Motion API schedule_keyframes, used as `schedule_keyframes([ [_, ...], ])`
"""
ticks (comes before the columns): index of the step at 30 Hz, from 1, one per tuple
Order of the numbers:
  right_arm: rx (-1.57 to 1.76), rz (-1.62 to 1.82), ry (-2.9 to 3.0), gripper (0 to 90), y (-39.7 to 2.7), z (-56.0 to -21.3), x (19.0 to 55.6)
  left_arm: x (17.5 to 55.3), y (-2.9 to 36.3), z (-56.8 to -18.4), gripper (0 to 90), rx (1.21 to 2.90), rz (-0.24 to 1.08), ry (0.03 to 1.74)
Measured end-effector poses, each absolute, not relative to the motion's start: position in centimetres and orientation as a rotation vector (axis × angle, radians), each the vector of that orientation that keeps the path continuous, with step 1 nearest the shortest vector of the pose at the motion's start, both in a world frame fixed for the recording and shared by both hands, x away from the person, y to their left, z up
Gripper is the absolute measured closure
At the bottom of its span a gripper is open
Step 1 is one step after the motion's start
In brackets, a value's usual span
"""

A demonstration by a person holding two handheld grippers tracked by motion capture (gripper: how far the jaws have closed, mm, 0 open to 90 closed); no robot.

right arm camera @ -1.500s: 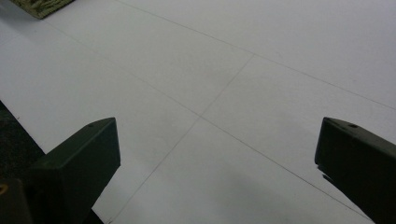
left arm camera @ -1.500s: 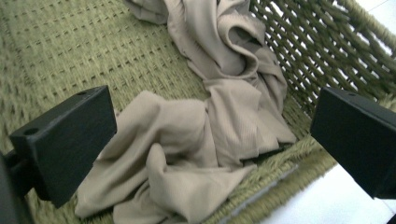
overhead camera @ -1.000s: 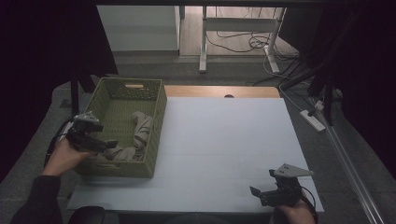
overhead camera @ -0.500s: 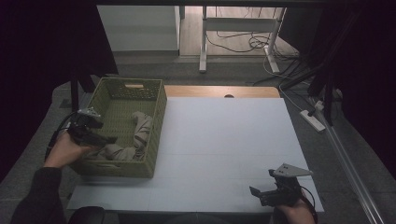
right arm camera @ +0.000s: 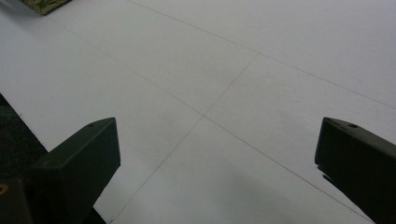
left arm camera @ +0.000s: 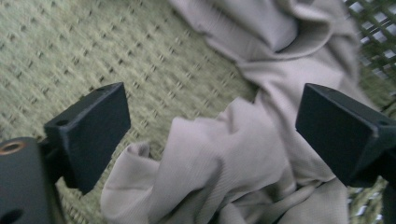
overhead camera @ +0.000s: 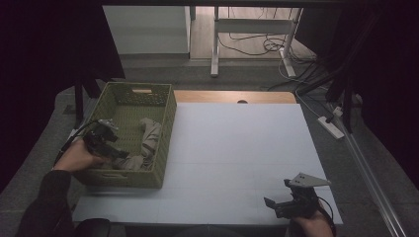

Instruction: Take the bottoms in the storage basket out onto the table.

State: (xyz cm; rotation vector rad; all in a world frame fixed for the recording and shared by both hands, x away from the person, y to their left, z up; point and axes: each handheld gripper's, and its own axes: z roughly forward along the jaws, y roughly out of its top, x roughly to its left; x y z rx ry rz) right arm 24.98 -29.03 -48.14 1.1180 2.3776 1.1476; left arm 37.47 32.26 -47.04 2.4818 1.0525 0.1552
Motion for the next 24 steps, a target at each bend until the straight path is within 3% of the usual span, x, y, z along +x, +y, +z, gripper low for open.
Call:
schedule_keyframes([
  [5,1.118,1.15,2.378,0.7,-29.0,-48.1,25.0,37.6,32.0,-47.4,22.2,2.517,0.136,1.077],
  [6,1.118,1.152,2.375,0.7,-29.1,-48.1,25.0,37.7,31.9,-47.6,33.3,2.533,0.113,1.076],
  [7,1.118,1.152,2.375,0.7,-29.1,-48.1,25.0,37.7,31.8,-47.8,35.9,2.549,0.097,1.074],
  [10,1.118,1.152,2.377,0.7,-29.1,-48.1,25.0,37.9,31.7,-48.1,55.7,2.568,0.036,1.075],
  [13,1.118,1.152,2.377,0.7,-29.1,-48.1,25.0,38.0,31.8,-48.2,82.3,2.562,0.016,1.08],
  [24,1.118,1.145,2.382,0.7,-29.0,-48.2,25.0,38.1,32.7,-46.4,88.3,2.384,0.09,1.115],
])
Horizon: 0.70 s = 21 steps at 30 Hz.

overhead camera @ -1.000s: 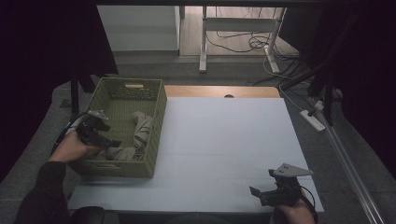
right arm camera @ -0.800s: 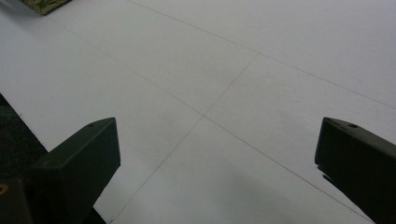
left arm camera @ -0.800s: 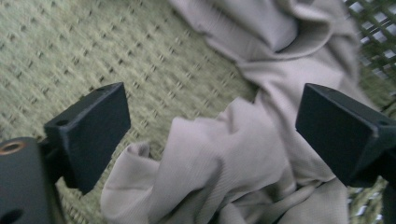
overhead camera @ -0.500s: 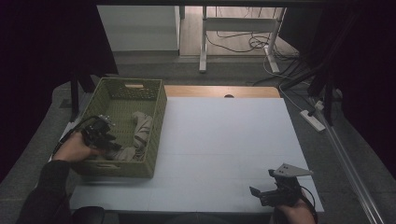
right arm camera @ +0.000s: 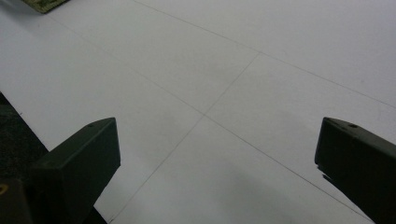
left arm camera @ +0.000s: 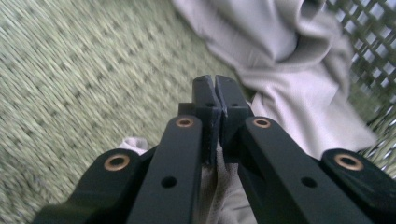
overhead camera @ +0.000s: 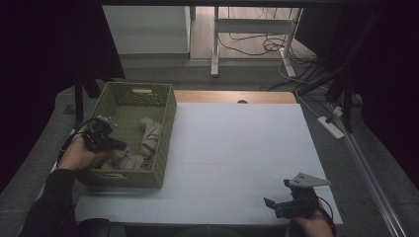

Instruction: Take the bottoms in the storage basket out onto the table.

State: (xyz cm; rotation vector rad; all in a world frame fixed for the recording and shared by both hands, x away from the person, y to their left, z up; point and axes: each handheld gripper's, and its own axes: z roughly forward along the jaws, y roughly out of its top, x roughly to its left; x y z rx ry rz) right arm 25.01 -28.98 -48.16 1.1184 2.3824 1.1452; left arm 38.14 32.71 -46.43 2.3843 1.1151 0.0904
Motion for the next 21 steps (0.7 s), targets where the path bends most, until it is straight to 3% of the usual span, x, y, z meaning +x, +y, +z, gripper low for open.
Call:
schedule_keyframes([
  [21,1.115,1.148,2.386,0.7,-29.0,-48.2,25.0,42.5,28.4,-40.6,88.2,2.19,0.32,1.117],
])
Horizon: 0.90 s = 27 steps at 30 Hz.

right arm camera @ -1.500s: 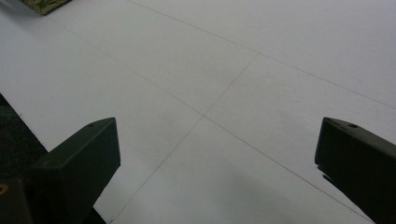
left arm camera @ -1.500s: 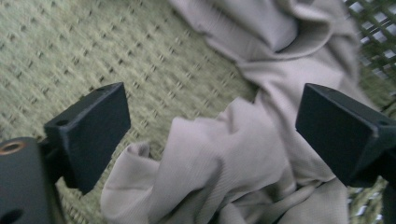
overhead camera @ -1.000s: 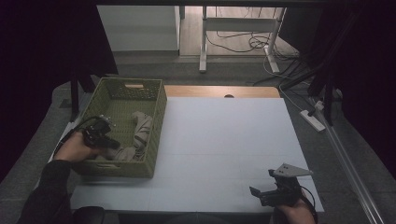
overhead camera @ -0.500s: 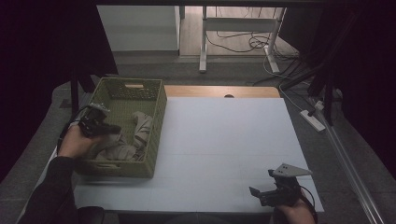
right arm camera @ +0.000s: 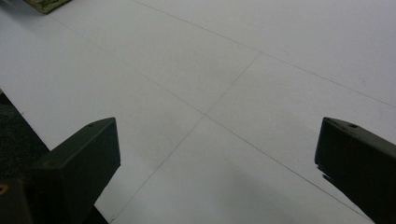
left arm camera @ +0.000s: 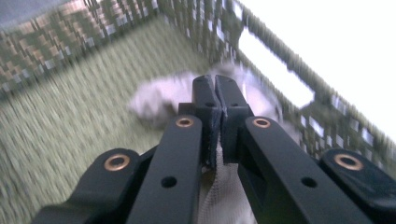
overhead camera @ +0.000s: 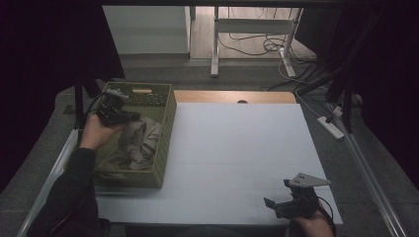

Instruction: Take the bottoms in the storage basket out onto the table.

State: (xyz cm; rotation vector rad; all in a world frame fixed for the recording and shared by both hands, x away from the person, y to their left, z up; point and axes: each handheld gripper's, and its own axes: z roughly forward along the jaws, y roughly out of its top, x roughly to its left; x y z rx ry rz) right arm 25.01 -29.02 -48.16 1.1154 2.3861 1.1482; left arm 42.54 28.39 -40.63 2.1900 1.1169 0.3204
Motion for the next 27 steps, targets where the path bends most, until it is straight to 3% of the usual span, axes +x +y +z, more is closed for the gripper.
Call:
schedule_keyframes([
  [7,1.113,1.151,2.387,0.7,-29.0,-48.1,25.0,44.4,26.7,-42.3,86.5,2.218,0.281,1.122],
  [11,1.114,1.158,2.382,0.7,-29.1,-48.2,25.0,44.5,26.8,-44.3,47.0,2.25,0.256,1.162],
  [12,1.114,1.158,2.382,0.7,-29.1,-48.2,25.0,44.4,26.9,-44.4,47.0,2.24,0.256,1.166],
  [14,1.116,1.161,2.385,0.7,-29.1,-48.2,25.0,43.9,27.7,-44.2,31.6,2.207,0.241,1.173],
  [15,1.115,1.156,2.387,0.7,-29.1,-48.2,25.0,43.3,28.3,-44.1,17.4,2.221,0.21,1.184],
  [16,1.115,1.156,2.387,0.7,-29.1,-48.2,25.0,43.3,28.3,-44.1,13.3,2.221,0.21,1.184],
  [21,1.11,1.143,2.392,0.7,-28.9,-48.2,25.0,41.6,29.0,-46.2,4.5,2.331,0.114,1.194],
  [27,1.113,1.138,2.397,0.7,-28.9,-48.2,25.1,42.0,27.8,-48.5,0.0,2.413,-0.003,1.173],
])
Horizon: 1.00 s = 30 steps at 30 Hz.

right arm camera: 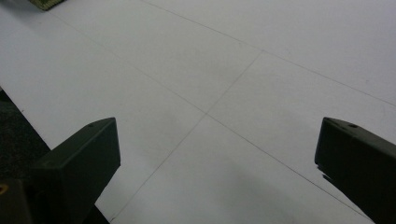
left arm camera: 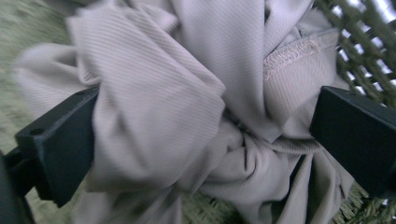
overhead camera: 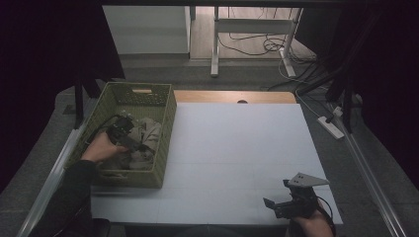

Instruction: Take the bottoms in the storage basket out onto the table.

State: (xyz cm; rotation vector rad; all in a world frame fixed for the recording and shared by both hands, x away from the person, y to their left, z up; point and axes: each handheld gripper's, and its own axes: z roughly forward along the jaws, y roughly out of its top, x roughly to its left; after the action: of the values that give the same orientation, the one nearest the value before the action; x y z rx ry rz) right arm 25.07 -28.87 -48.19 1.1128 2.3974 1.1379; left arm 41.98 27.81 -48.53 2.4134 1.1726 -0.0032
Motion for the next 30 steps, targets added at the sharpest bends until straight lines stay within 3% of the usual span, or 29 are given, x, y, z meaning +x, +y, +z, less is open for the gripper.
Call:
schedule_keyframes([
  [9,1.109,1.147,2.397,0.7,-29.0,-48.2,25.1,43.0,26.6,-50.6,0.0,2.489,-0.093,1.246],
  [12,1.108,1.146,2.399,0.7,-28.9,-48.2,25.0,42.8,26.3,-50.9,5.5,2.513,-0.099,1.244],
  [13,1.107,1.145,2.4,0.7,-28.9,-48.2,25.0,42.7,26.2,-50.8,8.1,2.523,-0.085,1.235],
  [14,1.106,1.14,2.402,0.7,-28.9,-48.2,25.0,42.5,26.2,-50.7,17.4,2.53,-0.07,1.225],
  [16,1.105,1.139,2.403,0.7,-28.9,-48.2,25.1,42.3,26.1,-50.6,20.2,2.529,-0.064,1.219],
  [17,1.104,1.138,2.404,0.7,-28.9,-48.2,25.1,42.3,26.2,-50.5,26.7,2.531,-0.064,1.205],
  [18,1.104,1.139,2.403,0.7,-28.9,-48.2,25.0,42.1,26.2,-50.3,47.8,2.528,-0.076,1.172],
  [19,1.104,1.139,2.403,0.7,-28.9,-48.2,25.0,42.1,26.2,-50.3,47.8,2.528,-0.089,1.156],
  [20,1.105,1.137,2.404,0.7,-28.9,-48.2,25.1,42.0,26.1,-50.2,60.4,2.541,-0.093,1.142],
  [21,1.105,1.137,2.404,0.7,-28.9,-48.2,25.1,42.0,26.1,-50.2,65.9,2.541,-0.093,1.142],
  [24,1.104,1.138,2.404,0.7,-28.9,-48.2,25.1,42.0,26.0,-49.6,73.6,2.558,-0.08,1.153],
  [30,1.109,1.138,2.404,0.7,-28.9,-48.2,25.1,42.3,26.8,-47.7,76.1,2.463,-0.016,1.161],
])
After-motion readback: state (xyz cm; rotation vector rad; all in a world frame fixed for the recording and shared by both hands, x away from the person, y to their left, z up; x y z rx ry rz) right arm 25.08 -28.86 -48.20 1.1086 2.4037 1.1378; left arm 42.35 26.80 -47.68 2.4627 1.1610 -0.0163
